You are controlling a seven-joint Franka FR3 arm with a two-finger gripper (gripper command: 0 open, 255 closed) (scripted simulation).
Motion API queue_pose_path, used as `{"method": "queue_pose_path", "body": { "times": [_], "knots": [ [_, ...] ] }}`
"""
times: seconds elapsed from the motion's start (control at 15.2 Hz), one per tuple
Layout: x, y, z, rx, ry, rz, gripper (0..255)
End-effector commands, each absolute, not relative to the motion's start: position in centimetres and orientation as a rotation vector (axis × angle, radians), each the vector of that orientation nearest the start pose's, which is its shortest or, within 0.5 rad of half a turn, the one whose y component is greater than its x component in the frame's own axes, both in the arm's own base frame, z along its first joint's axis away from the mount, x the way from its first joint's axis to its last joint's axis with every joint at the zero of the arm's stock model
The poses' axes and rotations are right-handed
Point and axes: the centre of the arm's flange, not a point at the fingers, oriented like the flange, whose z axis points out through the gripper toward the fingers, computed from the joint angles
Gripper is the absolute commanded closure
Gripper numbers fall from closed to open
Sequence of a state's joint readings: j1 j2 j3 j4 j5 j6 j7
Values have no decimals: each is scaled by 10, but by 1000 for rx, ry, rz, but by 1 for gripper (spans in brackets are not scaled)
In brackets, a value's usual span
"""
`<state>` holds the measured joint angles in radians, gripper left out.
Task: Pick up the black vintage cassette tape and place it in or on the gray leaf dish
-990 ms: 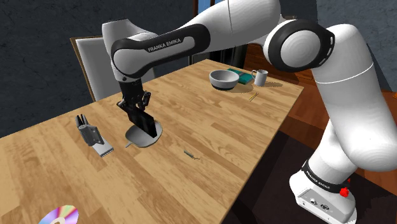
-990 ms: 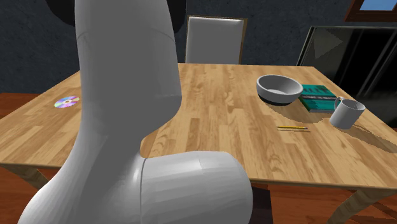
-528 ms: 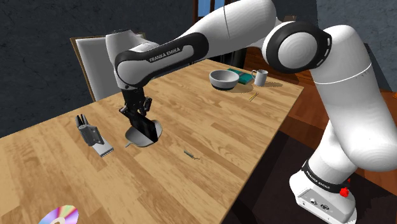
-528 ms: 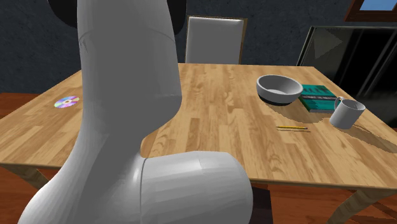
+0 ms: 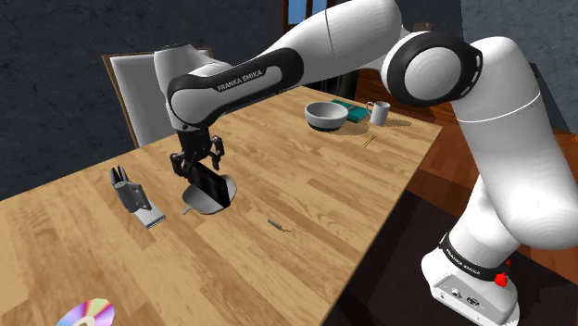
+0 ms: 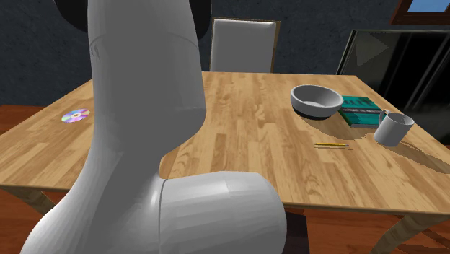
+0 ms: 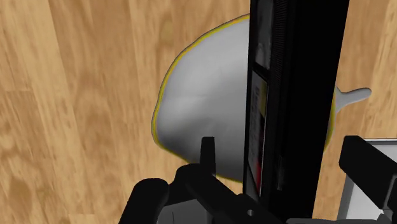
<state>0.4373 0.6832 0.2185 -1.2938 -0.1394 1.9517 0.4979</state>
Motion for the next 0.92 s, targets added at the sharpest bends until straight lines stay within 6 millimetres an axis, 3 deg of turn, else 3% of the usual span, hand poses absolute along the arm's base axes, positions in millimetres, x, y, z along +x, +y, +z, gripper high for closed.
{"method": "queue_pose_path", "body": {
  "times": [0.0, 0.13, 0.4, 0.86],
  "knots": [
    [609, 410, 348, -3129, -256, 20, 0],
    [609, 410, 349, -3129, -256, 20, 0],
    [610, 410, 399, -3129, -256, 20, 0],
    [610, 410, 399, -3129, -256, 20, 0]
  ]
}}
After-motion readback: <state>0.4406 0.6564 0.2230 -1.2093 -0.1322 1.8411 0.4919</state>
